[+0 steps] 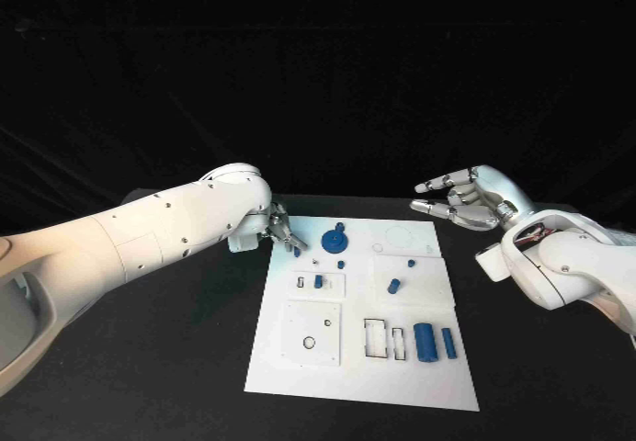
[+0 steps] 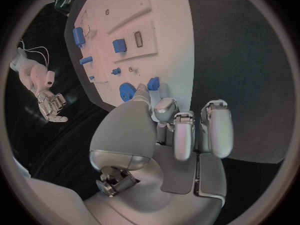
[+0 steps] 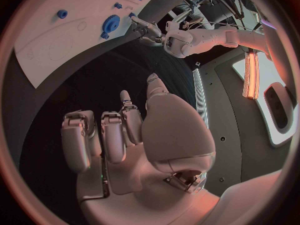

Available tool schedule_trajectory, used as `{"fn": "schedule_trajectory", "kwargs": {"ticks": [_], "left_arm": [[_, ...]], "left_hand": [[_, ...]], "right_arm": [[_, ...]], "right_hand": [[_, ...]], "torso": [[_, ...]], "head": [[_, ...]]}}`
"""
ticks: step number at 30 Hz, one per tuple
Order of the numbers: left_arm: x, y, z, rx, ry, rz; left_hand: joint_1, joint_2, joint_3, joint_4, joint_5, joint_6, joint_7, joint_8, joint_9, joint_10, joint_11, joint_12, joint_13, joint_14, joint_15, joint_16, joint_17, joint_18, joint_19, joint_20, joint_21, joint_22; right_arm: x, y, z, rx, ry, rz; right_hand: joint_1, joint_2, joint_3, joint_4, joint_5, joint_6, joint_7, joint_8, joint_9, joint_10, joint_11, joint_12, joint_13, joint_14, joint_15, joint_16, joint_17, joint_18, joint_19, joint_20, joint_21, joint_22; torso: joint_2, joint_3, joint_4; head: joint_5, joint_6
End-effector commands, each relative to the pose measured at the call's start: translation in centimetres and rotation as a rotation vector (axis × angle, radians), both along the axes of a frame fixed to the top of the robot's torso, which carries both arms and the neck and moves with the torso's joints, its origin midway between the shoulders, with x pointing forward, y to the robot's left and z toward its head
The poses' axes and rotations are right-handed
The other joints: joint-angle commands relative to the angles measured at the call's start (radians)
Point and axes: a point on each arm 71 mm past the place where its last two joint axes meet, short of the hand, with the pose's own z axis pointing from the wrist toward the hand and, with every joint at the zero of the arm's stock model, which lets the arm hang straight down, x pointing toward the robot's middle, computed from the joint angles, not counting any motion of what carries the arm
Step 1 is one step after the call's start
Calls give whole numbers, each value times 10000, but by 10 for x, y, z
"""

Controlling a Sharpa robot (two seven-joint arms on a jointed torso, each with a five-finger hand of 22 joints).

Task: Assemble the parts on the task board

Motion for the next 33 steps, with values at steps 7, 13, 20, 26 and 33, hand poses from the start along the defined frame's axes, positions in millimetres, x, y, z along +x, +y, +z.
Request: {"fn": "schedule_trajectory", "kwargs": {"ticks": [7, 13, 20, 26, 33], "left_arm": [[0, -2, 0, -143, 58, 15], [1, -1, -1, -128, 141, 28], [1, -2, -3, -134, 271, -10], [0, -4, -6, -90, 382, -76], [-1, -4, -8, -83, 430, -49]], "left_hand": [[124, -10, 48, -1, 17, 21, -36, 53, 23, 54, -27, 59, 2, 1055, -85, 31, 2634, 28, 287, -94, 58, 1165], [190, 12, 69, -5, 19, 29, -48, 102, 50, 54, -34, 54, -16, 1055, -88, 31, 2634, 28, 287, -98, 60, 1171], [266, 33, 93, -17, 19, 34, -60, 153, 80, 57, -44, 62, -19, 1055, -93, 31, 2634, 27, 286, -102, 60, 1175], [326, 68, 121, -22, 18, 41, -73, 195, 103, 59, -52, 60, -31, 1055, -98, 31, 2634, 25, 289, -108, 67, 1186], [269, 59, 83, 49, 13, 71, -81, 258, 135, 81, -60, 86, -20, 1055, -105, 31, 2634, 17, 302, -115, 93, 1218]], "right_arm": [[0, 2, -1, -41, 0, 183], [0, 2, -1, -41, 4, 189], [0, 2, -1, -41, 13, 208], [0, 3, -1, -42, 19, 217], [-1, 2, -1, -42, 20, 214]], "right_hand": [[-79, 55, -47, 9, 64, -25, -48, 4, 14, -36, 35, -42, 1221, 867, 26, -28, 1806, 104, 685, 45, -38, 1970], [-79, 55, -47, 9, 64, -25, -48, 4, 14, -36, 35, -42, 1221, 867, 26, -28, 1806, 104, 685, 45, -38, 1970], [-79, 55, -47, 9, 64, -25, -48, 4, 14, -36, 35, -42, 1221, 867, 26, -28, 1806, 104, 685, 45, -38, 1970], [-79, 55, -47, 9, 64, -25, -48, 4, 14, -36, 35, -42, 1221, 867, 26, -28, 1806, 104, 685, 45, -38, 1970], [-50, 94, -69, 0, 88, -28, -49, 4, 14, -37, 34, -46, 1216, 865, 24, -36, 1796, 105, 684, 44, -41, 1968]], "torso": [[-4, 0, 3], [3, 0, -2], [8, -7, -8], [1, -8, -3], [-8, -2, 2]], "head": [[11, -13], [13, 4], [22, -24], [-4, -47], [-19, -36]]}}
